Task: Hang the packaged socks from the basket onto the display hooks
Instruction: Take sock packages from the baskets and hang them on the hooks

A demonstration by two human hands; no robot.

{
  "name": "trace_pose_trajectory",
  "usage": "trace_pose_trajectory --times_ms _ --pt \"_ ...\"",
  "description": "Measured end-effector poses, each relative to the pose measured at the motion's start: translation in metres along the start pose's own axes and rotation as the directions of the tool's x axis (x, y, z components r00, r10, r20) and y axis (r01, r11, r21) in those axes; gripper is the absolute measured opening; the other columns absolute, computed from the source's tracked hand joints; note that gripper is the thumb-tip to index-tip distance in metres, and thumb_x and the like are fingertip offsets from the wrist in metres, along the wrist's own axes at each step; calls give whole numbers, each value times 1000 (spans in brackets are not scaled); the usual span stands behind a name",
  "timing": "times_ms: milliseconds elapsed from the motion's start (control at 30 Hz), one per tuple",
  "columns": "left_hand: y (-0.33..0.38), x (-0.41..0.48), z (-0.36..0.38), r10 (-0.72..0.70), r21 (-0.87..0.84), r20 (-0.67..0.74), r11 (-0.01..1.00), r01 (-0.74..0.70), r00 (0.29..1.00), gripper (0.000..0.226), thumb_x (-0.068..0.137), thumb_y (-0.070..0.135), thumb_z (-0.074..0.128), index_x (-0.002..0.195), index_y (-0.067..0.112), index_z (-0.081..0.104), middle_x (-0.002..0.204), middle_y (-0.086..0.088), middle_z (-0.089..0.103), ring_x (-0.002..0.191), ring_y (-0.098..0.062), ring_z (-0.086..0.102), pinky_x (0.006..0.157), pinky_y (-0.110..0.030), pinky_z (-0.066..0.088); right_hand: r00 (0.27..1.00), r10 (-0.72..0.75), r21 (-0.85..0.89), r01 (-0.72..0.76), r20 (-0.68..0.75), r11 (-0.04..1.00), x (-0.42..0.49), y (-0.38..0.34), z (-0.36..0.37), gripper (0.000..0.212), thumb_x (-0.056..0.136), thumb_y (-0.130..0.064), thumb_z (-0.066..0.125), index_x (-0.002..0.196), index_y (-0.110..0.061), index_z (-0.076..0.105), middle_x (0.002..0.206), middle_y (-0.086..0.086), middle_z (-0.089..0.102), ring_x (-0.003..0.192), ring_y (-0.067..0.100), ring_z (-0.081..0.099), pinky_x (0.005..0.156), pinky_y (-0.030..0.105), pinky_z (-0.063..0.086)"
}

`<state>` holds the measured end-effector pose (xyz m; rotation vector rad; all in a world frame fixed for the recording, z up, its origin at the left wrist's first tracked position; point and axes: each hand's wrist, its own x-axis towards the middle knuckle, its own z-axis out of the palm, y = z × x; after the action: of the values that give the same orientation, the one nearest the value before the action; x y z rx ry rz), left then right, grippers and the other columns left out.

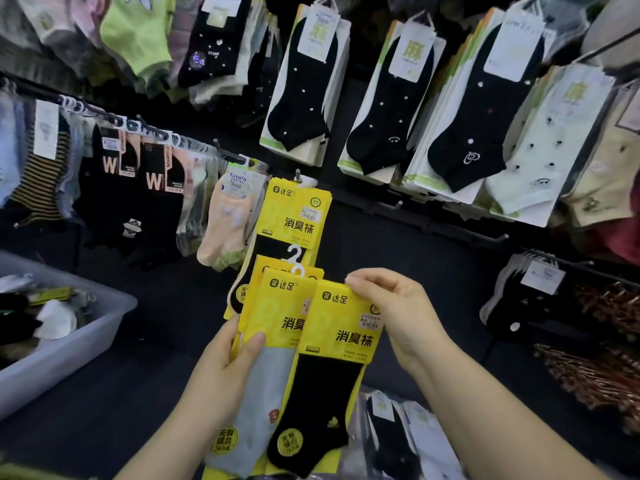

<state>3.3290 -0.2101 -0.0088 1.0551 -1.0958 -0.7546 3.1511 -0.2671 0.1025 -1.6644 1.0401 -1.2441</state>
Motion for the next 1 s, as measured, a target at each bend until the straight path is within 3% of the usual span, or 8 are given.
trace_pose_trajectory --times_ms 267,433,633,733,800,867,933,1000 --pt "-11 8 -14 -63 15 -110 998 65 992 17 95 28 52 96 38 65 96 18 72 86 1 67 75 -32 48 919 -37 82 75 -393 994 68 -27 -34 18 90 -14 62 78 -24 69 81 0 66 69 13 61 61 29 53" --pt "-15 13 -18 -106 -38 -104 994 103 989 17 94 31 54 90 43 66 96 10 74 89 -13 71 81 -43 53 902 -119 -31 117 -415 993 118 -37 -32 23 85 -12 66 66 -23 70 83 2 70 87 25 65 74 43 57" --pt "-17 12 -10 -125 -61 -70 991 120 990 21 95 31 51 89 44 66 96 12 74 86 -7 71 76 -36 52 884 -75 15 93 -462 996 131 -19 -32 20 91 -12 61 75 -23 69 83 -1 67 83 19 62 68 32 54" --pt "-14 9 -4 -136 -91 -48 987 131 990 18 94 32 52 91 41 67 96 12 74 84 -5 71 71 -30 49 793 -177 -179 87 -583 980 109 -9 -29 15 93 -14 55 102 -22 63 112 3 61 100 18 59 87 32 51" --pt "-12 7 0 -146 -122 -32 982 141 989 15 94 31 53 96 36 66 97 10 75 85 -8 72 71 -30 50 852 -241 -272 121 -466 955 79 -1 -16 11 92 -17 56 100 -25 56 111 1 58 101 17 57 85 22 47" --pt "-8 6 4 -144 -143 -18 980 140 989 13 93 32 54 98 35 66 97 9 75 86 -9 72 71 -30 51 974 -177 -331 121 -145 936 43 6 4 13 88 -32 62 97 -27 54 98 -9 58 86 8 56 64 8 42" --pt "-5 4 8 -118 -160 -8 980 115 993 12 87 37 58 94 39 67 98 8 75 87 -11 72 74 -34 53 993 -36 -424 82 115 902 14 12 23 32 82 -50 64 102 -30 49 94 -16 58 79 -2 55 56 12 42" --pt "-3 1 11 -90 -185 -2 979 89 996 17 78 42 62 94 41 68 100 7 75 90 -13 72 78 -37 54 987 -27 -457 96 156 884 1 19 33 39 80 -51 67 103 -30 44 91 -16 61 79 -2 59 58 17 43"
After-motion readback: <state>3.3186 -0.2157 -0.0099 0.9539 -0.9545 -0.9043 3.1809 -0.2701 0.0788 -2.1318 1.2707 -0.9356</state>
